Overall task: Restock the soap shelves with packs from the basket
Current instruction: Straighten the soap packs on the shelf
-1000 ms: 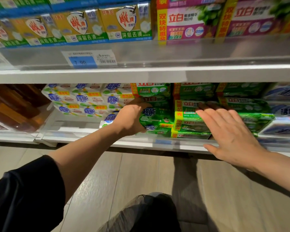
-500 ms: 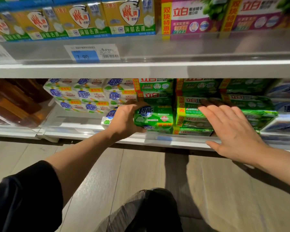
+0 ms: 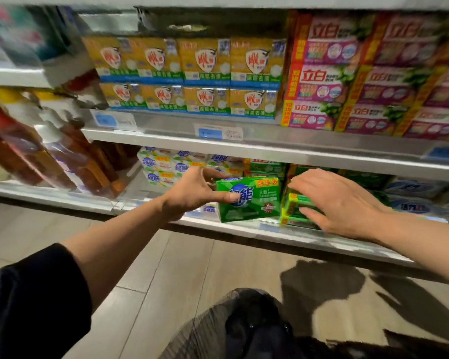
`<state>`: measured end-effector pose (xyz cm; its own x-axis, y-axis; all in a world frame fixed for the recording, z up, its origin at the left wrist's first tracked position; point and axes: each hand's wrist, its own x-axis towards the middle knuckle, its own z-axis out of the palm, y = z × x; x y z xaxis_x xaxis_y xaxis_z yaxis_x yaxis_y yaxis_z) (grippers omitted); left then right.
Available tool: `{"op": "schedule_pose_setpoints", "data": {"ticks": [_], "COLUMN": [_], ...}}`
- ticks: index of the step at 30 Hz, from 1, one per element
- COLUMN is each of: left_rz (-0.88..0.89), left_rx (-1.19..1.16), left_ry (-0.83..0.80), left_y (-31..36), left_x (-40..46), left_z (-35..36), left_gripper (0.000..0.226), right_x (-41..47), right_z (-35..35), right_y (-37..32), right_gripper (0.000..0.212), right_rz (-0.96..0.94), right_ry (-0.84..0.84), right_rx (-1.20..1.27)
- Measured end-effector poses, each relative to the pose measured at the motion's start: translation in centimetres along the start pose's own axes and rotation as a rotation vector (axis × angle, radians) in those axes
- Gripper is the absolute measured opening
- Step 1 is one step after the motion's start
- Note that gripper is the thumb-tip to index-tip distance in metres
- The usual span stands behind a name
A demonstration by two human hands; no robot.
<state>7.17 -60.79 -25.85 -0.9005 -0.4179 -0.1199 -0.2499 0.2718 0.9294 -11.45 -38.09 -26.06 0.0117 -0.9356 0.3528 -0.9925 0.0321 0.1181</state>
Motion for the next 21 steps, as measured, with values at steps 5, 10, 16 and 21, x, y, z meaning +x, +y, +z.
{"op": "schedule_pose_setpoints", "data": {"ticks": [5, 10, 16, 21], "left_rz": [0.055, 0.121, 0.278, 0.425], "left_rx": [-0.049, -0.056, -0.069, -0.092], "left_ry": [0.044, 0.112, 0.224, 0.239], "left_y": [1.8, 5.5, 10.0, 15.4], "left_x": [-2.2, -2.9, -3.4, -4.0], "left_z": [-2.6, -8.4, -14.3, -18.3], "left_gripper": [0.064, 0.064, 0.063, 0.064], "right_x": [2.9, 8.0, 13.6, 17.5], "right_z": [-3.3, -5.3, -9.1, -14.7], "right_y": [-1.4, -1.6, -2.9, -2.7], "right_gripper": [0.064, 0.073, 0.065, 0.073], "right_rz": [0.026, 0.066, 0.103, 0.159], "right_ry": [0.072, 0.149, 0.419, 0.611], "right_rx": [-0.080, -0.147, -0.190, -0.269]}}
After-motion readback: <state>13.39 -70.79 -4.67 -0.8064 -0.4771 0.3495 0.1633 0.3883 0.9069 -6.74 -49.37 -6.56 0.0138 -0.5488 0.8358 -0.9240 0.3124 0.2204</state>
